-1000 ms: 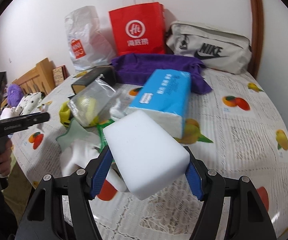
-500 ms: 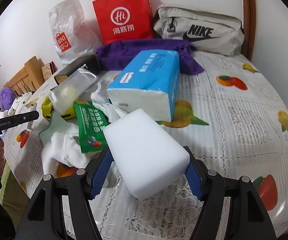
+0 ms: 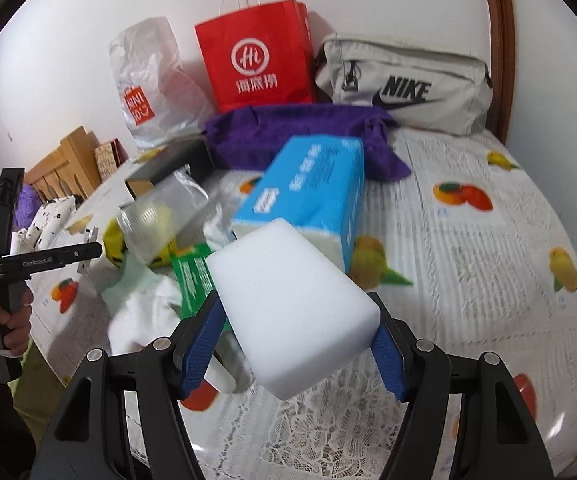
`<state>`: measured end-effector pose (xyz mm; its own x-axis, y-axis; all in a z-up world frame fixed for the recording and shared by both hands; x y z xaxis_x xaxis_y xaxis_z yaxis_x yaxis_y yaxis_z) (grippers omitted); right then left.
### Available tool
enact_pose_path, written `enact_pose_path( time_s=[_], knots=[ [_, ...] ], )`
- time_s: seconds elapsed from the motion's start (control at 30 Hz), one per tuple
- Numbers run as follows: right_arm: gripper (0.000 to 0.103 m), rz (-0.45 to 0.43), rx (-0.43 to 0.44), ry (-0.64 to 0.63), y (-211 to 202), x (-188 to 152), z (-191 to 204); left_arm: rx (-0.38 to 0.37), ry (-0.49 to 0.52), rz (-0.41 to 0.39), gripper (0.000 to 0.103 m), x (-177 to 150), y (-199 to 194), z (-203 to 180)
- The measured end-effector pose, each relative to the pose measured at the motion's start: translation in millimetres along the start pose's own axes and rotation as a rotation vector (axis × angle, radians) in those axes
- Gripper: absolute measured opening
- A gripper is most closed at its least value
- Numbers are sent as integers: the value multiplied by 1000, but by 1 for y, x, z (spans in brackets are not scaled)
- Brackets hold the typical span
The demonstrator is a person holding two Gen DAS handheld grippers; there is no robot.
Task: Organize soft objects
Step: 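Carry the sachet with the left gripper while the right gripper carries the sponge toward the purple towel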
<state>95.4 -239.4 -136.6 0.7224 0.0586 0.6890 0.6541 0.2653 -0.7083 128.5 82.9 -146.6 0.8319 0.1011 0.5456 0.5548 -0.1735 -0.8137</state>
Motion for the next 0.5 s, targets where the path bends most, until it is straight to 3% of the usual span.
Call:
enact_pose_path(
  time_s=[0.5],
  knots=[
    [69, -15, 10, -30, 20, 74, 0, 20, 38, -32, 46, 71, -9, -18]
  ],
)
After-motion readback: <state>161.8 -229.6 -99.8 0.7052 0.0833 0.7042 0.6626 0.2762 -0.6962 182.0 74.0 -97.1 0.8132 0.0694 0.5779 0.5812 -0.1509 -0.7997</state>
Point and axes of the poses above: each gripper's, at about its wrist camera, not at the fingertips, and y roughly the way its jaws point, z to its left, x to its top, the point moved 2 cm from there along y, roughly the way its jaws point, and after that the axes turned 3 degrees about z, right-handed, at the moved point
